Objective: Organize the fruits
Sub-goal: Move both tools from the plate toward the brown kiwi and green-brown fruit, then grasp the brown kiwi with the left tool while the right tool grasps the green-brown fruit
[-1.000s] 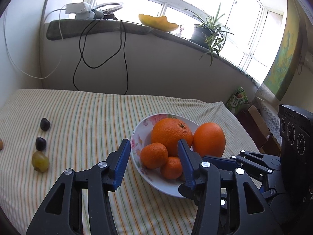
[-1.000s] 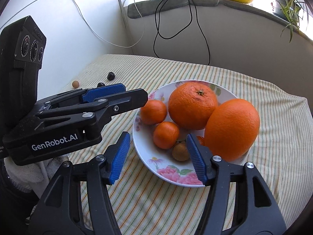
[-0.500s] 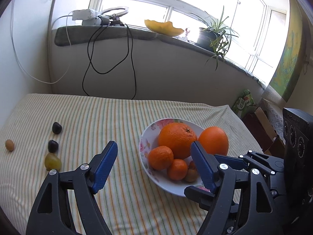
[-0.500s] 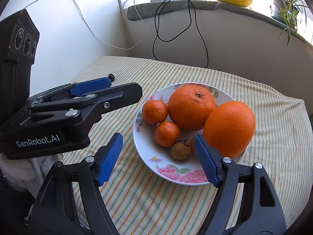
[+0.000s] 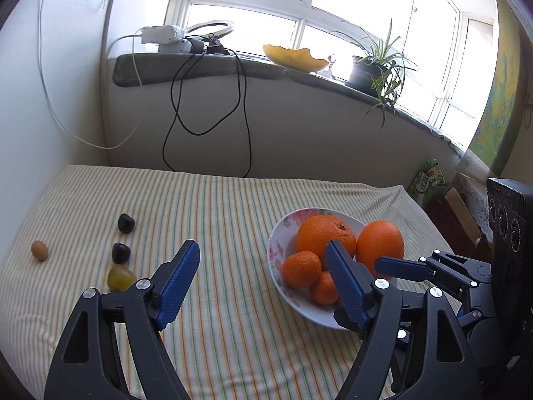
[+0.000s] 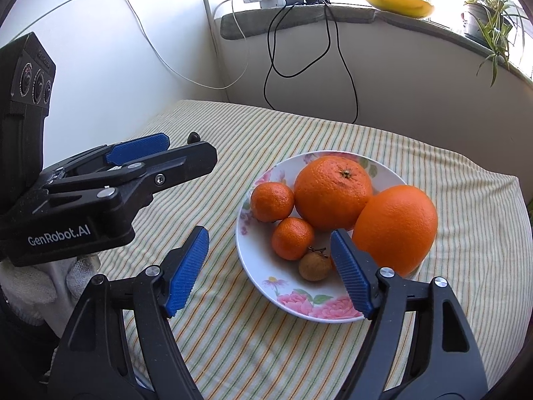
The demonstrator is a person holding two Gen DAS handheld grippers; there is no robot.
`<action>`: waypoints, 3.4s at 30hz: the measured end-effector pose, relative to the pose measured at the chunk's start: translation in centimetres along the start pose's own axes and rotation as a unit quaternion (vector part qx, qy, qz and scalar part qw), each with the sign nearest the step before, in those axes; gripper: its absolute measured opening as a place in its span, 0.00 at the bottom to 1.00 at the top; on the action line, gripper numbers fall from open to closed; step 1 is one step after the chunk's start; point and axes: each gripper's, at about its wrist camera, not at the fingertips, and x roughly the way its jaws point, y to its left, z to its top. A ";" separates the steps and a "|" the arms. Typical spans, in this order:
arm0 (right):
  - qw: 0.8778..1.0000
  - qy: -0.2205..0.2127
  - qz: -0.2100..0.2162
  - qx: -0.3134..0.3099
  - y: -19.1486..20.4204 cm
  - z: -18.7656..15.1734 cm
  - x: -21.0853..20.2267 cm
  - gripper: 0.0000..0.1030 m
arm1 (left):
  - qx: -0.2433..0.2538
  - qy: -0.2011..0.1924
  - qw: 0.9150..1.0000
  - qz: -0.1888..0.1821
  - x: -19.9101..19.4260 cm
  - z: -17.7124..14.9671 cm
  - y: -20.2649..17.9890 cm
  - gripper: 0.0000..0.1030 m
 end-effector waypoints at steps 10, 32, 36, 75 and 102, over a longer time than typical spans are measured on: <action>1.000 -0.001 0.005 -0.011 1.2 1.1 0.7 0.76 | -0.009 -0.008 1.000 0.011 -0.9 0.1 1.7 0.76; 0.997 0.014 0.033 -0.071 5.5 4.1 3.5 0.76 | -0.064 0.005 0.996 0.067 -3.4 -3.0 10.5 0.75; 0.996 0.024 0.053 -0.064 6.1 5.1 4.2 0.76 | -0.073 0.013 0.995 0.072 -3.6 -4.0 11.8 0.73; 0.986 0.097 0.112 -0.075 14.1 6.1 16.0 0.54 | -0.114 0.048 0.982 0.142 0.3 -3.1 24.5 0.42; 0.988 0.100 0.099 -0.070 13.6 6.2 17.2 0.29 | -0.109 0.050 0.983 0.136 1.0 -2.9 25.1 0.25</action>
